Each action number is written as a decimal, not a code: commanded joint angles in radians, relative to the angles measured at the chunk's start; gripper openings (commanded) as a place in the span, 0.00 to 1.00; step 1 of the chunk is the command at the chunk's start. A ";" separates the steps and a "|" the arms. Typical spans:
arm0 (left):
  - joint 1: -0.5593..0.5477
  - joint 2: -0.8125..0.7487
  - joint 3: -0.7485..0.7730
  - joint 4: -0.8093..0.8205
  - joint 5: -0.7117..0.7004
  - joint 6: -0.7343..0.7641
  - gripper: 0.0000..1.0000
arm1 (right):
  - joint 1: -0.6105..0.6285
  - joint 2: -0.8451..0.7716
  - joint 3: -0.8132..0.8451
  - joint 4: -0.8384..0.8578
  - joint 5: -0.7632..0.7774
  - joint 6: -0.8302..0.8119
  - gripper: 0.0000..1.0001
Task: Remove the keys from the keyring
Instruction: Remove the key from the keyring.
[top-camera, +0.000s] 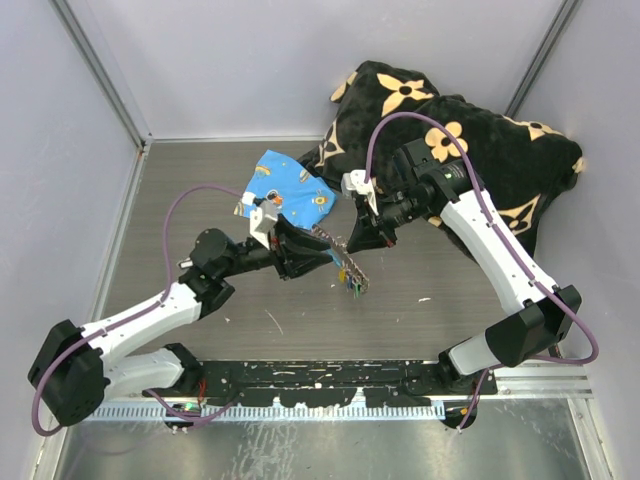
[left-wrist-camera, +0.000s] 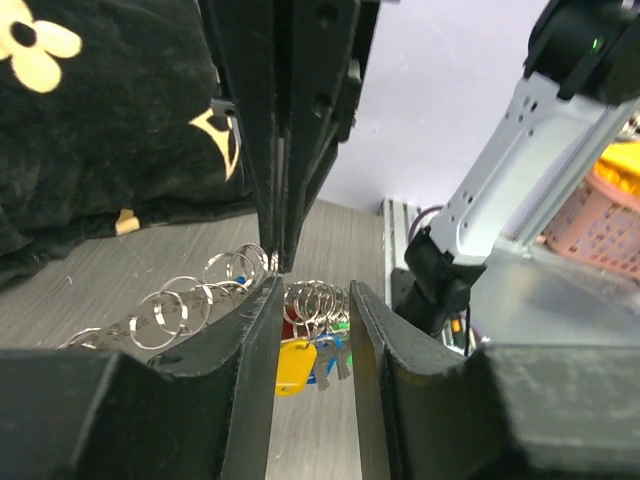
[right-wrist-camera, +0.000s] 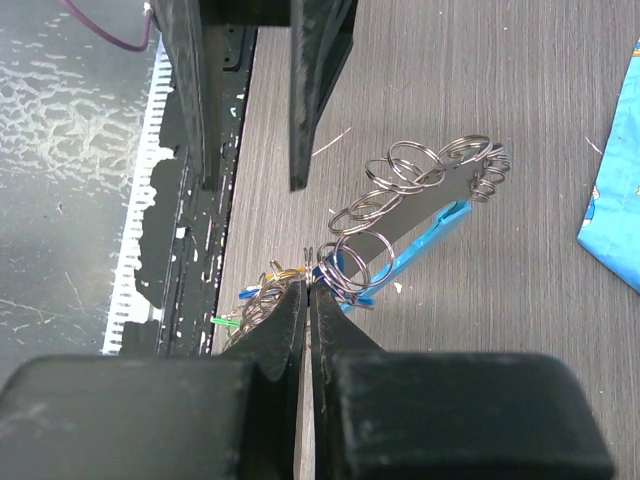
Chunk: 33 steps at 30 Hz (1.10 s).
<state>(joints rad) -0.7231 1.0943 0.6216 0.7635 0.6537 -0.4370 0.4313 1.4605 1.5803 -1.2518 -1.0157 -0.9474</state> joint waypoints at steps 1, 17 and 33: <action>-0.056 0.000 0.062 -0.026 -0.008 0.229 0.32 | 0.008 -0.014 0.046 0.006 -0.039 -0.010 0.03; -0.139 -0.009 0.093 -0.283 -0.136 0.517 0.31 | 0.051 -0.011 0.081 -0.045 0.053 -0.067 0.03; -0.156 0.023 0.096 -0.193 -0.199 0.468 0.33 | 0.077 -0.006 0.086 -0.027 0.066 -0.050 0.03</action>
<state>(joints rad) -0.8677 1.1183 0.6979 0.4747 0.4843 0.0410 0.4984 1.4620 1.6199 -1.3113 -0.9203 -1.0149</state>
